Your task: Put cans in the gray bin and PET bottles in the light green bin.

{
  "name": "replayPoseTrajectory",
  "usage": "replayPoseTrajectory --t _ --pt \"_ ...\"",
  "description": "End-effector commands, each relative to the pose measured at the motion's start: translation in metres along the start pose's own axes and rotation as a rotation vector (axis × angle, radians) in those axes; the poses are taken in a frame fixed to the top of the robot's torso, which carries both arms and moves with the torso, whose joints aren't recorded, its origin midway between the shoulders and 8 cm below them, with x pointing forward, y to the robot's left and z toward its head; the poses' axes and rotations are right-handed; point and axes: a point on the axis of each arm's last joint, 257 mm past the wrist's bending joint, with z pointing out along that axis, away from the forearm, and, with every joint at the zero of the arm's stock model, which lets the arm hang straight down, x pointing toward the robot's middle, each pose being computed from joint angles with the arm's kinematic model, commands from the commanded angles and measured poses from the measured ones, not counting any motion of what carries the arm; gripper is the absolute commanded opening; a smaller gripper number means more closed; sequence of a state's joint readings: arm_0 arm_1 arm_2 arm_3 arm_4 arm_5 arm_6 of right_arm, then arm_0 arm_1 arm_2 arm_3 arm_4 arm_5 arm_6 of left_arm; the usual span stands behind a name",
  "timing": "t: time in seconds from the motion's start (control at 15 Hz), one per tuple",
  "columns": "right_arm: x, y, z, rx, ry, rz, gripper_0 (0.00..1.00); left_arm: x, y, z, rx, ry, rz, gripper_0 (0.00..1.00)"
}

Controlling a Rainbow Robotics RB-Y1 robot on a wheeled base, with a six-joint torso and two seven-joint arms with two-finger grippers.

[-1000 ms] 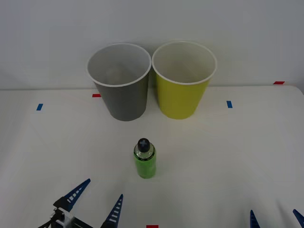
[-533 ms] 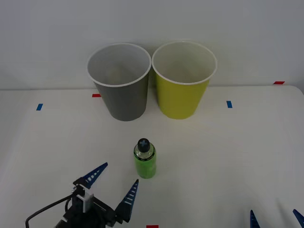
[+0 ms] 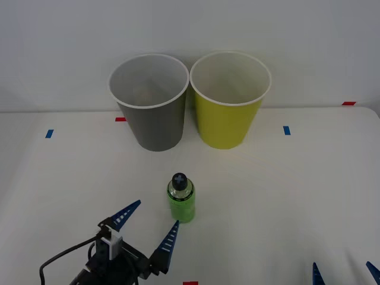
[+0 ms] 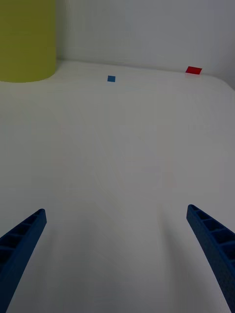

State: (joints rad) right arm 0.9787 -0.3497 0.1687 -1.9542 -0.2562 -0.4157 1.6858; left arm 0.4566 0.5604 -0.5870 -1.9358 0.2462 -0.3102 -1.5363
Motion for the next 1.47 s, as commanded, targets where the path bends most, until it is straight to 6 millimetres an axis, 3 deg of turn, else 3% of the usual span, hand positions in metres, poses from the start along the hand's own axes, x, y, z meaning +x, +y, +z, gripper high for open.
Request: replayPoseTrajectory --t 0.07,0.33,0.6,1.47 --pt "0.000 0.000 0.000 0.000 0.000 0.000 1.00 -0.006 -0.004 0.007 0.026 -0.015 0.017 1.00" --pt "0.000 0.000 0.000 0.000 0.000 0.000 1.00 -0.016 -0.005 0.017 0.038 -0.036 0.031 1.00" --pt "0.000 0.000 0.000 0.000 0.000 0.000 1.00 -0.015 -0.030 0.029 0.080 -0.031 0.002 1.00" --pt "0.000 0.000 0.000 0.000 0.000 0.000 1.00 -0.023 -0.044 0.079 0.109 0.018 0.032 1.00"
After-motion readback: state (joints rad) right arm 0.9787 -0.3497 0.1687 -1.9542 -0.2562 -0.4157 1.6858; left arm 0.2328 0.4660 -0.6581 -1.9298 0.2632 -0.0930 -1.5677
